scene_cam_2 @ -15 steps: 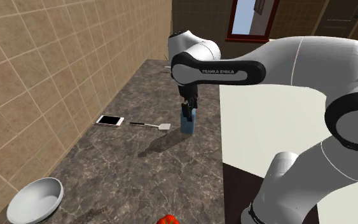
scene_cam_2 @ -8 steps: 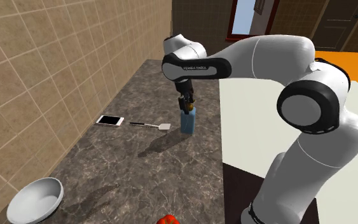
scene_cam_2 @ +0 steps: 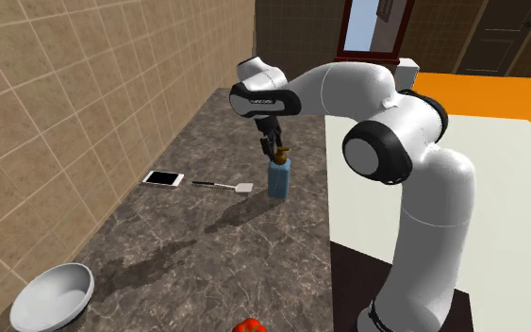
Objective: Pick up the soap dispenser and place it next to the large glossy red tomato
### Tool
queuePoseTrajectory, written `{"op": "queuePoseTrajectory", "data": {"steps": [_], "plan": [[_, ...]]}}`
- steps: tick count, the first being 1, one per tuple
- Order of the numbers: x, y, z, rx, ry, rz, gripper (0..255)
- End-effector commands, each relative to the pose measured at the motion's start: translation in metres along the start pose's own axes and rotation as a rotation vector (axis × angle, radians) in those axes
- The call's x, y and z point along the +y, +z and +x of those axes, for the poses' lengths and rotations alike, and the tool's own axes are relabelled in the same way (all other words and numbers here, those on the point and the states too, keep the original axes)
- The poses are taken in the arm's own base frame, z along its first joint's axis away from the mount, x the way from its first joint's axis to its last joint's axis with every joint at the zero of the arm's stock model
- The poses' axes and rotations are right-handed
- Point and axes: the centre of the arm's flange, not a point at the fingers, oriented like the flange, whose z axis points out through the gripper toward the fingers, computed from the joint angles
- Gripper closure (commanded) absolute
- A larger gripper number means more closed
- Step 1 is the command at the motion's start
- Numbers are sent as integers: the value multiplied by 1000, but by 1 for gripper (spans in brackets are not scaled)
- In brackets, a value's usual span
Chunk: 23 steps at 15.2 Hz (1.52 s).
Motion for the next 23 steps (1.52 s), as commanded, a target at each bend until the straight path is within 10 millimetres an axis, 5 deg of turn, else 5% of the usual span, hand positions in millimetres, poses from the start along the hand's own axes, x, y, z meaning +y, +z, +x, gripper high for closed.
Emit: {"op": "queuePoseTrajectory", "data": {"steps": [1,6,14,22,23], "plan": [[20,9,15,-16,-6,2,0],[75,29,51,-53,-16,8,0],[75,69,49,-53,-16,8,0],[75,69,49,-53,-16,8,0],[75,69,49,-53,-16,8,255]]}}
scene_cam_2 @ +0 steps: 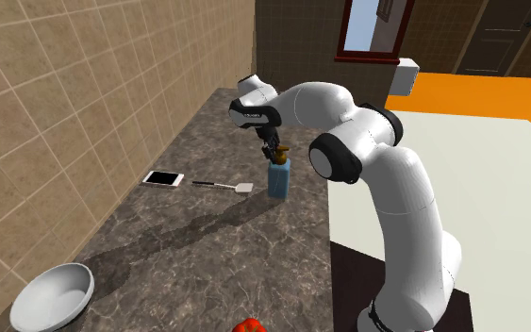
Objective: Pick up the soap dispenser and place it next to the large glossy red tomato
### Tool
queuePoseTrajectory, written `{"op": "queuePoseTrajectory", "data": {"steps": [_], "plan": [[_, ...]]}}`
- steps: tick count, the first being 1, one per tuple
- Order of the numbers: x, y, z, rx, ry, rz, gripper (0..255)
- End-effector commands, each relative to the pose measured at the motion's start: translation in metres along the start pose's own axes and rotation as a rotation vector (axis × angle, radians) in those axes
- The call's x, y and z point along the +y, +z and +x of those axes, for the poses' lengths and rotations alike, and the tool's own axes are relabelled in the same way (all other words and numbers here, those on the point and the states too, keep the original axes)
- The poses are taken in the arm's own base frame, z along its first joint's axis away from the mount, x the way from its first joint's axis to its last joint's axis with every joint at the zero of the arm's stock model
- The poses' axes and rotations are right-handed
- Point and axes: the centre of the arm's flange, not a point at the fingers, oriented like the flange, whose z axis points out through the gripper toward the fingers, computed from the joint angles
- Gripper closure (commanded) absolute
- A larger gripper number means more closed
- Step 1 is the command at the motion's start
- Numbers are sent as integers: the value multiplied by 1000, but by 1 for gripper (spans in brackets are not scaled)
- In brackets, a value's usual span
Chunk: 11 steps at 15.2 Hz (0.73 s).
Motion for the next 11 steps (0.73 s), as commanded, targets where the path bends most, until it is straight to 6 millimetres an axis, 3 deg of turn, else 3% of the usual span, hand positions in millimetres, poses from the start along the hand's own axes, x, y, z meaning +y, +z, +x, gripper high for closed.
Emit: {"op": "queuePoseTrajectory", "data": {"steps": [1,9,11], "plan": [[0,0,0,0,0,0,255],[0,0,0,0,0,0,255],[0,-10,-4,0,0,0,255]]}}
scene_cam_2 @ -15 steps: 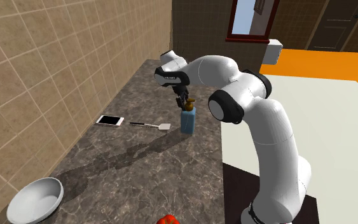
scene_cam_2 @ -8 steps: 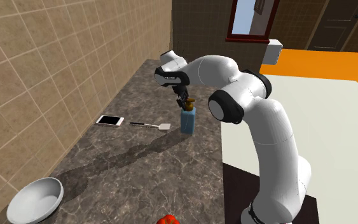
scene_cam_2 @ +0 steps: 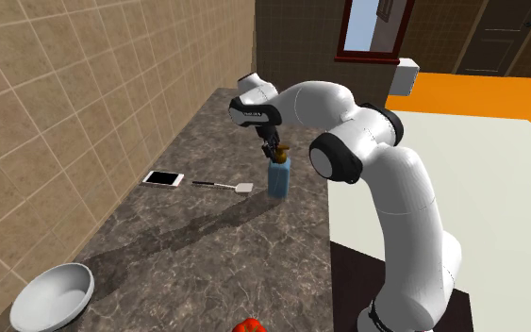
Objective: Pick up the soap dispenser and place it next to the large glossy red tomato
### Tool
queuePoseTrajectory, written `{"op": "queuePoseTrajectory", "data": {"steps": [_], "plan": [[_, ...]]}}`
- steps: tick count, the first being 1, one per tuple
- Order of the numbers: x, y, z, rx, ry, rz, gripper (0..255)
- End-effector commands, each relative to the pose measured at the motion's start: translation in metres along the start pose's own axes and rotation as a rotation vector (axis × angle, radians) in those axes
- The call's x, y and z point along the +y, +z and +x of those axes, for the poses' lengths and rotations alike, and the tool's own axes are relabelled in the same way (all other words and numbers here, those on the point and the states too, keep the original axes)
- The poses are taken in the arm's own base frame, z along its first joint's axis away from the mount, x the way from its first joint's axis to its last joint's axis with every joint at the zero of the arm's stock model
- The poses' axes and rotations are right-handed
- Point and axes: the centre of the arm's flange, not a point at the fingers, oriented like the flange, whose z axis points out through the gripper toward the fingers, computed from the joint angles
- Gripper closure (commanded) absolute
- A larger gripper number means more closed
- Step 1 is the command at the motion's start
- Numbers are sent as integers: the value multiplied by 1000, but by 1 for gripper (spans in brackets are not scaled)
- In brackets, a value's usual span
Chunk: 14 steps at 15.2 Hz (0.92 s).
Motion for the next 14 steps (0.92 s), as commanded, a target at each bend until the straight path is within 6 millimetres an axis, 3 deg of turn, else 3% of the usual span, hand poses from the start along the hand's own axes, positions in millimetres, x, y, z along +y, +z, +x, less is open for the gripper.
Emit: {"op": "queuePoseTrajectory", "data": {"steps": [1,14], "plan": [[0,-9,-3,0,0,0,255],[0,-73,-27,0,0,0,255]]}}
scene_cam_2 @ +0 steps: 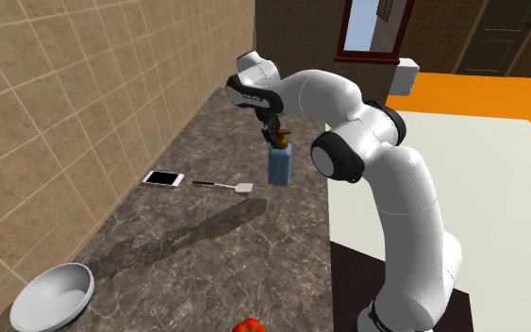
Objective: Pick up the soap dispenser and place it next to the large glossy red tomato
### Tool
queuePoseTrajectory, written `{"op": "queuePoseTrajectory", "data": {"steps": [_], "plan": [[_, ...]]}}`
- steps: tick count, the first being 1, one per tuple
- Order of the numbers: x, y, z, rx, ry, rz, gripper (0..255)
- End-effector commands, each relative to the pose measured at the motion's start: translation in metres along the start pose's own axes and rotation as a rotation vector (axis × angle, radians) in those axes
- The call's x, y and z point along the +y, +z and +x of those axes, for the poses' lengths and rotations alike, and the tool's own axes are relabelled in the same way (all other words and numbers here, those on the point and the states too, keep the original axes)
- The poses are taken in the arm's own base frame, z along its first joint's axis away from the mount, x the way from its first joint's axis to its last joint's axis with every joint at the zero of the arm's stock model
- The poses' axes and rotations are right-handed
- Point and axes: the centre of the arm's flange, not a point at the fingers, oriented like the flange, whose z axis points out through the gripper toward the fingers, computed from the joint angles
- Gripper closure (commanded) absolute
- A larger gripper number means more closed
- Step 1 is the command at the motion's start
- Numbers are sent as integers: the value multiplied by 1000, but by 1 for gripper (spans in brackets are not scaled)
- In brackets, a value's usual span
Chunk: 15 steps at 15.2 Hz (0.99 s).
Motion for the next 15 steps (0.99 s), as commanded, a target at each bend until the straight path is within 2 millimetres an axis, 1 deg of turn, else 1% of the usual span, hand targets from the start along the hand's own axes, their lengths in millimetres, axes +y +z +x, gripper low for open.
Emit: {"op": "queuePoseTrajectory", "data": {"steps": [1,14,15], "plan": [[1,-11,-3,0,0,0,255],[2,-74,-27,0,0,0,255],[-12,-74,-26,0,0,0,255]]}}
